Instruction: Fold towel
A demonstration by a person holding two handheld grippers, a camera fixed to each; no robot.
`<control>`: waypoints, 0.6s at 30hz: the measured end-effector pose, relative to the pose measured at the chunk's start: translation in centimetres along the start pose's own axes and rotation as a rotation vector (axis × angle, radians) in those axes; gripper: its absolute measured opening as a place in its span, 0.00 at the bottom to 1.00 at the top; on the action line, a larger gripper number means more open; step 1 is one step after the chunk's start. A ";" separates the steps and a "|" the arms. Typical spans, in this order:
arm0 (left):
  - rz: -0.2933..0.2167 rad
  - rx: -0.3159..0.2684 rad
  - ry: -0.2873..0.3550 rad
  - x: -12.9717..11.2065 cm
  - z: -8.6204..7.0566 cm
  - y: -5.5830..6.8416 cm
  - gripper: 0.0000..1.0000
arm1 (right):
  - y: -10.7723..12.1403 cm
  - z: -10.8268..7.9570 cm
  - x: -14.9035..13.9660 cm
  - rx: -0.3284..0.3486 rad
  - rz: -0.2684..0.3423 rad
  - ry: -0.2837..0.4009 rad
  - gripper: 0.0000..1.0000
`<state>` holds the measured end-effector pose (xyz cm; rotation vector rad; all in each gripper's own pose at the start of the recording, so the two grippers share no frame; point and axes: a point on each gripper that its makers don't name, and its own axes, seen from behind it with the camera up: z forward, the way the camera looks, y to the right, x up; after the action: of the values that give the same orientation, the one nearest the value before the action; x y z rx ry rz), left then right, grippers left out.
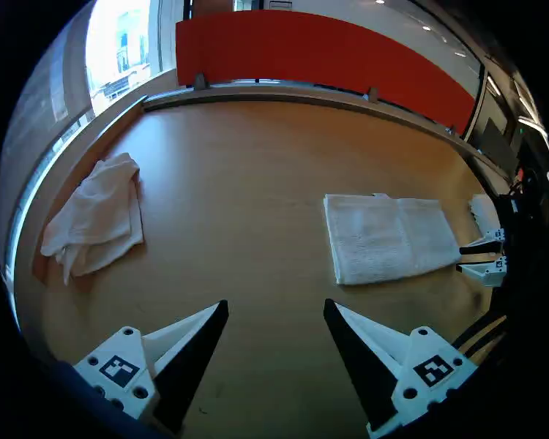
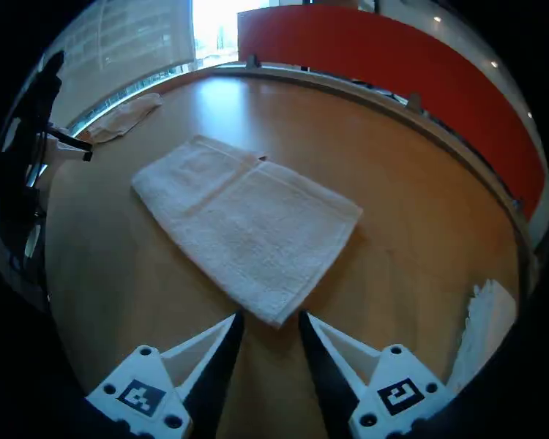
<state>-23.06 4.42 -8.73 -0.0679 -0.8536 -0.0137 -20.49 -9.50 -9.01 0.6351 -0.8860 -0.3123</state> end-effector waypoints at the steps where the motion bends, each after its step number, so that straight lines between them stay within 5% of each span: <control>1: -0.001 0.000 -0.001 0.0 0.0 0.0 0.97 | 0.0 0.0 -0.1 0.001 -0.003 -0.003 0.50; 18: -0.002 -0.003 -0.007 -0.4 0.1 -0.1 0.97 | 0.2 0.0 -0.3 -0.004 0.006 -0.007 0.04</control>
<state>-23.38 4.27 -8.97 -0.0699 -0.8610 -0.0172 -20.63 -9.19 -9.02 0.6281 -0.8935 -0.3103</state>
